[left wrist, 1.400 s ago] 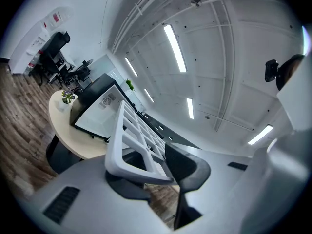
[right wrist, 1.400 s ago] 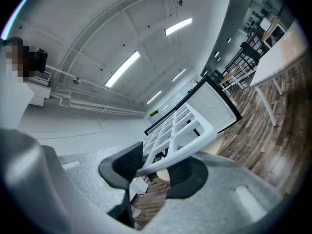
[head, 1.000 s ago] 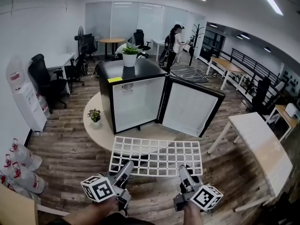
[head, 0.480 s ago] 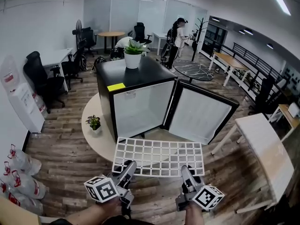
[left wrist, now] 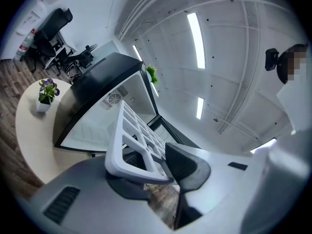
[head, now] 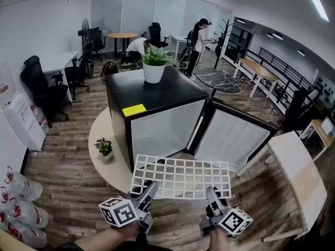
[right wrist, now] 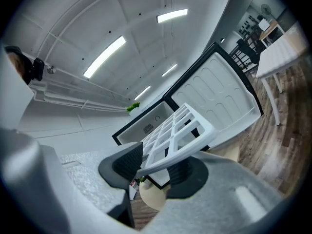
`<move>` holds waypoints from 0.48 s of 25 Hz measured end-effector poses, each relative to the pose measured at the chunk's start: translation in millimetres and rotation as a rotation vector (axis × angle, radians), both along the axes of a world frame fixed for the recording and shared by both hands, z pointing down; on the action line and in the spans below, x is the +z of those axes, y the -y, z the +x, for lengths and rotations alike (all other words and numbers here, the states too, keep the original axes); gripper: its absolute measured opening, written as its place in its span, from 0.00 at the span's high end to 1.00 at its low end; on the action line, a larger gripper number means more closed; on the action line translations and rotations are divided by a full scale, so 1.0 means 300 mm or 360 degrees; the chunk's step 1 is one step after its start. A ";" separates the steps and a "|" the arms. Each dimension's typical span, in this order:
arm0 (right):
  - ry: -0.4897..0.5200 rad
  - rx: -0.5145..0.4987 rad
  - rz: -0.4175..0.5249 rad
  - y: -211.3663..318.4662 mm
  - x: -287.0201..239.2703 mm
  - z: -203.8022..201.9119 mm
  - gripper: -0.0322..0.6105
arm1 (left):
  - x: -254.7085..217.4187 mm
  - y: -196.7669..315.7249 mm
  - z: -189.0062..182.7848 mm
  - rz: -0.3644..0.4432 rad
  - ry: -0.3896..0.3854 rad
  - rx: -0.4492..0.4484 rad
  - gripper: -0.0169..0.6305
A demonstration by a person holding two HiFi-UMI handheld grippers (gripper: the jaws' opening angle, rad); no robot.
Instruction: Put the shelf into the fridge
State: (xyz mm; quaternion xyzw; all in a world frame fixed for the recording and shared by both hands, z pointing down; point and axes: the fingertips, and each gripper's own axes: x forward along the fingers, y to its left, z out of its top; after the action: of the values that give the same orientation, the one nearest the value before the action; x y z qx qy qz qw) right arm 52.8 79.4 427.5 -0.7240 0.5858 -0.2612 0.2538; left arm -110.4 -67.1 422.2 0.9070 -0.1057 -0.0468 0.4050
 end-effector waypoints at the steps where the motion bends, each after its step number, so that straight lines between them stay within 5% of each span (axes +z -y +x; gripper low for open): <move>1: 0.0000 0.0040 -0.0046 0.008 0.014 0.016 0.73 | 0.002 0.023 0.008 0.0002 -0.0002 0.0004 0.81; 8: -0.0020 0.0027 -0.0156 0.091 0.046 0.101 0.73 | 0.031 0.104 0.061 -0.0050 0.0004 -0.0036 0.81; 12: 0.0020 -0.0183 0.0035 0.189 0.023 0.131 0.73 | 0.031 0.137 0.109 -0.0017 0.0006 -0.0080 0.81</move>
State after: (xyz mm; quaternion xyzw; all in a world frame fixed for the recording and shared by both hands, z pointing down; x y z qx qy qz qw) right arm 92.1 22.7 434.4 -0.6847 0.6276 -0.2735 0.2500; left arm -77.6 -108.2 431.6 0.9019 -0.1294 -0.0545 0.4084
